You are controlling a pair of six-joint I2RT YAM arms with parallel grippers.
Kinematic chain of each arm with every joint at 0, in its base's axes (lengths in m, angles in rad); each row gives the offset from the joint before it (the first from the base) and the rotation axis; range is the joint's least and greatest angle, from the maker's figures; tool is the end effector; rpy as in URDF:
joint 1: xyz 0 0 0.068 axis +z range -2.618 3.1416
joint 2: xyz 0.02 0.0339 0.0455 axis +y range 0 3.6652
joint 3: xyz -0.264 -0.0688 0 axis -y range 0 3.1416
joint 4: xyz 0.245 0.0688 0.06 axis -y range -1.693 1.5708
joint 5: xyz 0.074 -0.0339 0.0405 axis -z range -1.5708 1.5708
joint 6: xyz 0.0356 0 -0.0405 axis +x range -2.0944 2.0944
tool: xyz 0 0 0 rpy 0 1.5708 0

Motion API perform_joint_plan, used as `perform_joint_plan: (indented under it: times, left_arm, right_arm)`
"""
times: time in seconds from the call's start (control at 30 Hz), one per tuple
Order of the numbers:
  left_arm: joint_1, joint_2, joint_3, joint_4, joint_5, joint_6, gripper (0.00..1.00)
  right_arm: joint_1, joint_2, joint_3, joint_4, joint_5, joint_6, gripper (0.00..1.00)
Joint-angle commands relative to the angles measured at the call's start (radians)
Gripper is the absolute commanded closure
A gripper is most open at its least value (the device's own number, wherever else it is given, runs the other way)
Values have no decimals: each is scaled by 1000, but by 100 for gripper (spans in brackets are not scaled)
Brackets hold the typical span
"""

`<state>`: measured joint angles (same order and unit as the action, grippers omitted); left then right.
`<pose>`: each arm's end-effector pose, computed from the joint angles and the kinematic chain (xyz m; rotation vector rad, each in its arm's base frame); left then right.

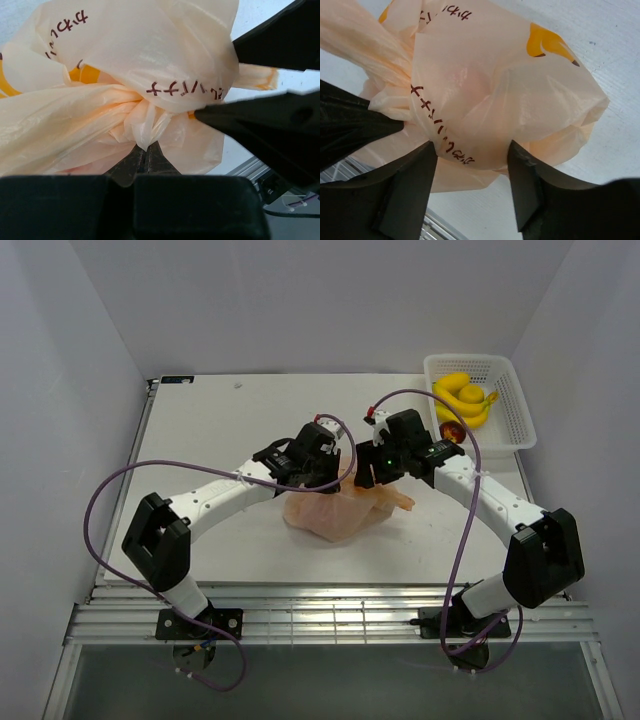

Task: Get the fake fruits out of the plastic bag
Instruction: Untie the plastic bag at the center of the board.

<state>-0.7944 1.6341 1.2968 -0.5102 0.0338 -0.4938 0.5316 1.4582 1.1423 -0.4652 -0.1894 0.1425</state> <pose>0.2516 -0.2579 0.2704 0.3926 2.4851 -0.6055 0.2718 0.1676 0.2800 -0.5573 2.3368 0.5460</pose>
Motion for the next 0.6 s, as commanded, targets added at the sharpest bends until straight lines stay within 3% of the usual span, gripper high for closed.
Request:
perform_joint_plan:
  times: [0.0, 0.17, 0.2, 0.37, 0.57]
  left_arm:
    - [-5, -72, -11, 30, 34, 3, 100]
    - [-6, -85, -27, 39, 49, 12, 100]
    - [-6, -88, -28, 39, 52, 12, 100]
    - [-6, -100, -39, 41, 58, 21, 100]
    - [-5, -148, -85, -40, -70, 12, 100]
  right_arm:
    - [2, -12, 13, 65, 34, 31, 40]
    - [4, -18, 10, 76, 70, 51, 72]
    - [2, -18, 10, 76, 67, 51, 91]
    - [2, -18, 4, 68, 117, 65, 92]
    - [-74, -42, 27, -24, 445, 94, 92]
